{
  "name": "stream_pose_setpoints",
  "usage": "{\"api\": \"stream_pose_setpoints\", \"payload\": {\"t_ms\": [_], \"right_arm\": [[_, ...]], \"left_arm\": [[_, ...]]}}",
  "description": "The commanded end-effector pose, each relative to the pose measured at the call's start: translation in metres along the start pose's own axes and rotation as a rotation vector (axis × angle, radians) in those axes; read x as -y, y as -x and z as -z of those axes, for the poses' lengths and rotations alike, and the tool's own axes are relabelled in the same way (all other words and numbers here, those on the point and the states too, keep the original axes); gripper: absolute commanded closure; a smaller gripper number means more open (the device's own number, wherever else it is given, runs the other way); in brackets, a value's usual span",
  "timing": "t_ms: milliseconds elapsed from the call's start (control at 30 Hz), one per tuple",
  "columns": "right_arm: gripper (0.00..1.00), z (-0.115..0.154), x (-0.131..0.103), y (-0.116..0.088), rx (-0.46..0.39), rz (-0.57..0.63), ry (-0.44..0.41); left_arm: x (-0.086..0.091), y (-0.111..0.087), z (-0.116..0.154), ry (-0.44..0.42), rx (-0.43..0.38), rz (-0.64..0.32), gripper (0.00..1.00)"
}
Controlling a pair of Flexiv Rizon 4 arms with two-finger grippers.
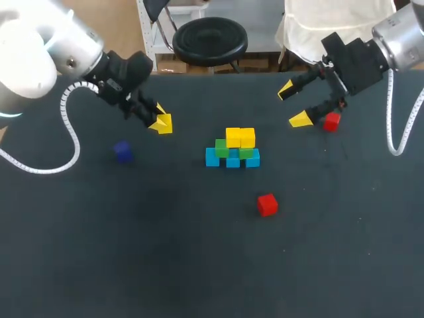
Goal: Place the blue cubes, place green cubes on the blue cubes, place the yellow cubes on the green cubes, then place the red cubes on the yellow cubes, and place purple cube on the red cubes.
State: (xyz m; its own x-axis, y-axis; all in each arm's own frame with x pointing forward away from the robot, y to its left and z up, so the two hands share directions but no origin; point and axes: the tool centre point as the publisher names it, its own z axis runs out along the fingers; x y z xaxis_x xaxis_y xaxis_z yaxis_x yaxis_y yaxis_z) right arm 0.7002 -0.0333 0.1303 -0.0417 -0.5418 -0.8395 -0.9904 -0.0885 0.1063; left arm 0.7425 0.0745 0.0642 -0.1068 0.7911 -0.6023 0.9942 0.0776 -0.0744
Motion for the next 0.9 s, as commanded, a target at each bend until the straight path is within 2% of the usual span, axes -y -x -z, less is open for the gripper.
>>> {"api": "stream_pose_setpoints", "payload": {"t_ms": [33, 700, 767, 833, 900], "right_arm": [[0.00, 0.000, 0.000, 0.000, 0.001, 0.001, -0.001], [0.00, 0.000, 0.000, 0.000, 0.001, 0.001, -0.001], [0.00, 0.000, 0.000, 0.000, 0.001, 0.001, -0.001], [0.00, 0.000, 0.000, 0.000, 0.001, 0.001, -0.001], [0.00, 0.000, 0.000, 0.000, 0.001, 0.001, -0.001]], "left_arm": [[0.002, -0.001, 0.000, 0.005, 0.001, 0.000, 1.00], [0.002, -0.001, 0.000, 0.005, 0.001, 0.000, 1.00], [0.007, 0.011, -0.006, 0.012, 0.013, 0.001, 1.00], [0.013, 0.024, -0.007, 0.068, 0.010, 0.033, 1.00], [0.023, 0.039, -0.003, 0.105, 0.045, 0.017, 1.00]]}}
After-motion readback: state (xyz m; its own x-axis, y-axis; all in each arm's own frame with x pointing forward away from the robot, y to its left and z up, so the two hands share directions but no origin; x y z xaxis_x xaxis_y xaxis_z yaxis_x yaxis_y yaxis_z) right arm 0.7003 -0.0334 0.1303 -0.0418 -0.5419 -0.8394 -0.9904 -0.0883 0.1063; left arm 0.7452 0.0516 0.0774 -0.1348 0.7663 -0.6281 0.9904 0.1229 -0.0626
